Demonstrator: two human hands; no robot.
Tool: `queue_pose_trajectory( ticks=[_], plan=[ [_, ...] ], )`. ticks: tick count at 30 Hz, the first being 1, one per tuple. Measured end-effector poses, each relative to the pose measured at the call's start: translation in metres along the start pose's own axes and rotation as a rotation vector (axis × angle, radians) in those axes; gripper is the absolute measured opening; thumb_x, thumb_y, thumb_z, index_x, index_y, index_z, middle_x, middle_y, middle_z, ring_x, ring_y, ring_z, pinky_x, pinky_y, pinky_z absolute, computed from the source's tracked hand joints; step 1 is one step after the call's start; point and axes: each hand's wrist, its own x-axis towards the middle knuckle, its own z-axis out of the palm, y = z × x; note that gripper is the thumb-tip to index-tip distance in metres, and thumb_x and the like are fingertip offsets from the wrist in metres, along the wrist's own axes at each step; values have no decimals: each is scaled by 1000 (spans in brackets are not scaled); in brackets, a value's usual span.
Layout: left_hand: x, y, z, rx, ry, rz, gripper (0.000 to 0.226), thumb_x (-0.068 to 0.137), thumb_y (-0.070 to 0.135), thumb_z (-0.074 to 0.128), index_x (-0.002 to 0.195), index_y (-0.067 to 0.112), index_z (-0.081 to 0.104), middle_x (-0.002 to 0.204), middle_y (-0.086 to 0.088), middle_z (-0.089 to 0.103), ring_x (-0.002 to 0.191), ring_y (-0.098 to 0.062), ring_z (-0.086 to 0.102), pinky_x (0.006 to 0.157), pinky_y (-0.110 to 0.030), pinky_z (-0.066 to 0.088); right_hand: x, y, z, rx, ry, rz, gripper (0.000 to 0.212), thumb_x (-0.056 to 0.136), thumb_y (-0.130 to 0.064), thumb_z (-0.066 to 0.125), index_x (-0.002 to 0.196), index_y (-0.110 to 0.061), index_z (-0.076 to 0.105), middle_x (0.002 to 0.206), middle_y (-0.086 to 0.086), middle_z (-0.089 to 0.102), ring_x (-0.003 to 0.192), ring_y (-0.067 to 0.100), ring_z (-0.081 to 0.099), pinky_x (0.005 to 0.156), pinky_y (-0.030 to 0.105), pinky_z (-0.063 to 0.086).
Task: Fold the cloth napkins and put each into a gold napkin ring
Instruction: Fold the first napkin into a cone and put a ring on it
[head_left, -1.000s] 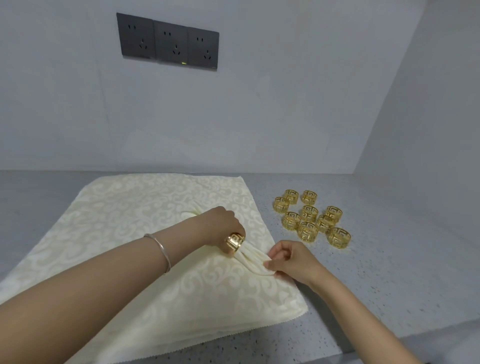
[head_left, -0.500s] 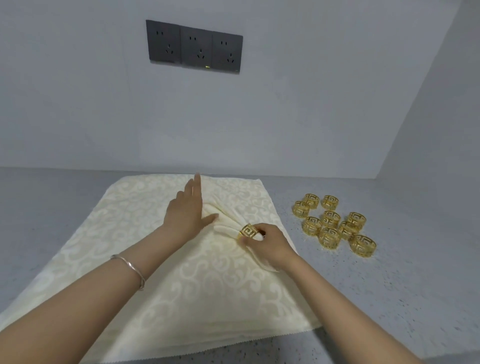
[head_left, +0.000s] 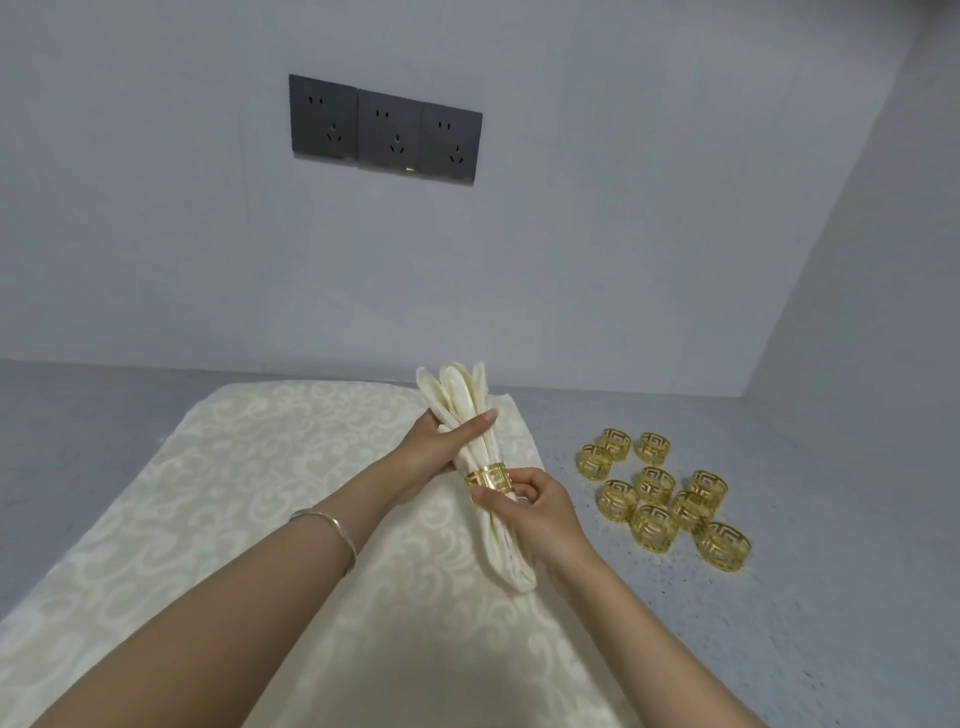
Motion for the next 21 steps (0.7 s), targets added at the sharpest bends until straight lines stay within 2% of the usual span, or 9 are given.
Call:
queue_pose_trajectory(
  ticks=[3,6,10,12,14,15,17,19,21],
  plan=[
    [7,-6,2,34,-2,-13,42,77,42,74,108,14,64,100,-5,74,94,-18,70,90,-37,55,-1,2,1,3,47,-36,42,66,-30,86,98,-18,62,104,0,66,97,17,64,80,25,50],
    [10,-10,2,52,-17,-22,39,78,42,73,105,14,66,98,-6,74,94,-19,70,93,-40,53,-1,5,3,9,78,-53,43,64,-30,87,96,-17,62,100,-1,67,96,16,64,82,27,50],
    [17,-9,8,76,-32,2,54,74,51,71,111,13,64,101,-4,73,98,-19,69,92,-37,54,8,6,1,19,91,-31,41,66,-29,86,97,-19,62,100,0,67,95,15,64,78,23,50],
    [24,-4,10,45,-23,10,69,76,62,58,127,17,53,117,5,65,109,-15,63,94,-32,51,19,3,-4,30,95,1,40,68,-28,85,101,-18,65,101,1,68,96,15,65,78,23,50],
    [36,-1,11,42,36,13,64,90,63,35,143,26,35,136,11,48,124,-13,49,106,-32,37,38,-7,-14,45,135,36,41,69,-26,84,105,-12,67,101,5,70,94,19,67,77,26,53],
    [45,-4,10,93,66,16,62,95,59,27,148,27,27,146,9,39,133,-14,40,111,-31,28,51,-15,-21,60,159,49,40,71,-24,83,104,-9,67,99,7,71,91,21,68,76,28,54],
    [63,-18,7,299,99,6,63,98,55,26,151,23,20,156,5,25,142,-16,27,112,-27,17,79,-32,-36,85,182,70,31,74,-22,81,98,-9,67,93,6,71,82,19,68,68,27,54],
    [79,-37,8,534,99,5,67,96,57,30,152,22,20,157,1,25,144,-18,23,115,-30,15,107,-47,-48,109,180,114,22,77,-23,78,90,-11,64,86,4,69,75,15,65,62,23,50],
    [95,-52,14,786,88,4,69,95,61,30,152,24,19,156,-1,28,146,-20,18,119,-37,11,137,-53,-56,114,201,173,22,80,-24,75,90,-9,62,84,5,65,73,16,62,63,25,48]
  ],
)
